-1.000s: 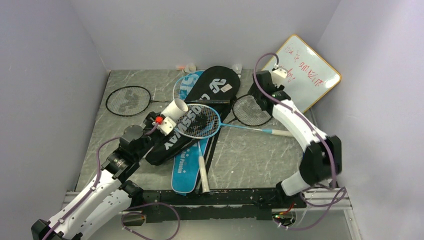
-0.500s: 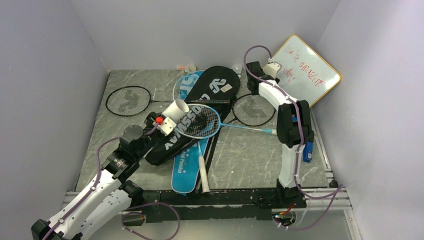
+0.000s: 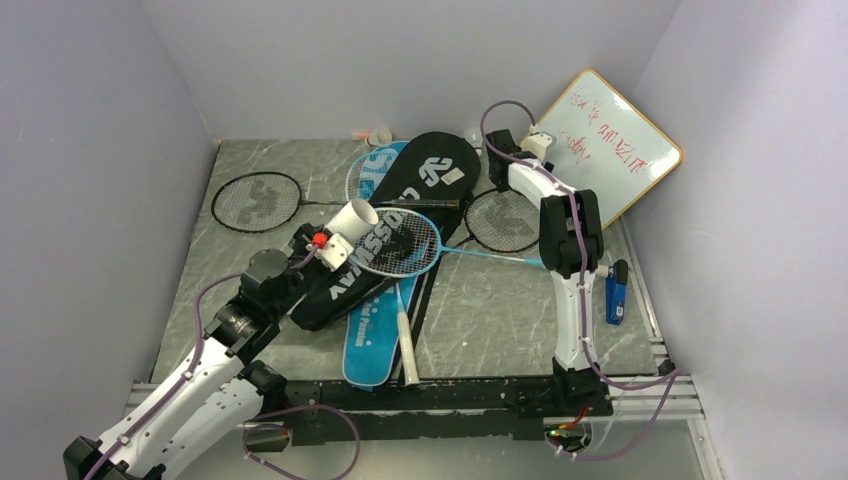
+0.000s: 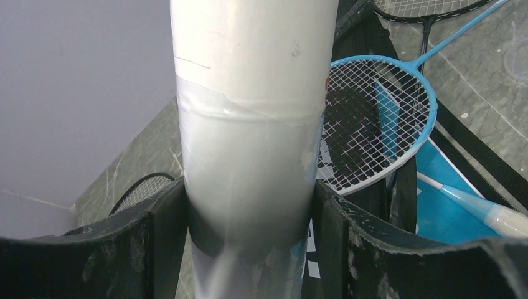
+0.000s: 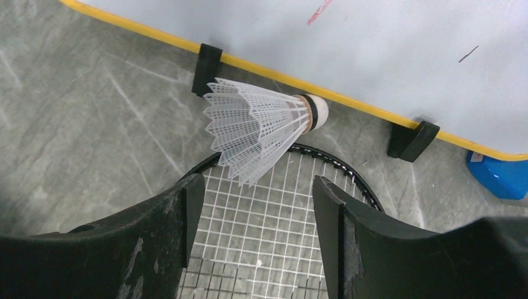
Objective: Pack up the badminton gear
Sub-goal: Pick up the shuttlecock at the center of the board.
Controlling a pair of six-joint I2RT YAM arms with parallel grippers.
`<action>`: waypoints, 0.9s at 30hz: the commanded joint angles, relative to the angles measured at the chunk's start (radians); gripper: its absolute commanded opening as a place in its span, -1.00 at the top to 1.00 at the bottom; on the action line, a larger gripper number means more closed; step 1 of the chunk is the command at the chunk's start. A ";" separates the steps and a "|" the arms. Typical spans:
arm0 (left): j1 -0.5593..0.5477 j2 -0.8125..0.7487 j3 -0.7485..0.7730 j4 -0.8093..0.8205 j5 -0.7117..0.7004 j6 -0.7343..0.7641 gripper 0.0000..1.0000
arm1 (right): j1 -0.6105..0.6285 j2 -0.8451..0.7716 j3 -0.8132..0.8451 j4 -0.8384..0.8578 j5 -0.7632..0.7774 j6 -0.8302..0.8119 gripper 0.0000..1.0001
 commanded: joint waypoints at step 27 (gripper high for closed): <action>0.008 -0.006 0.045 0.046 0.081 0.008 -0.07 | -0.023 -0.417 -0.137 0.118 -0.600 -0.209 1.00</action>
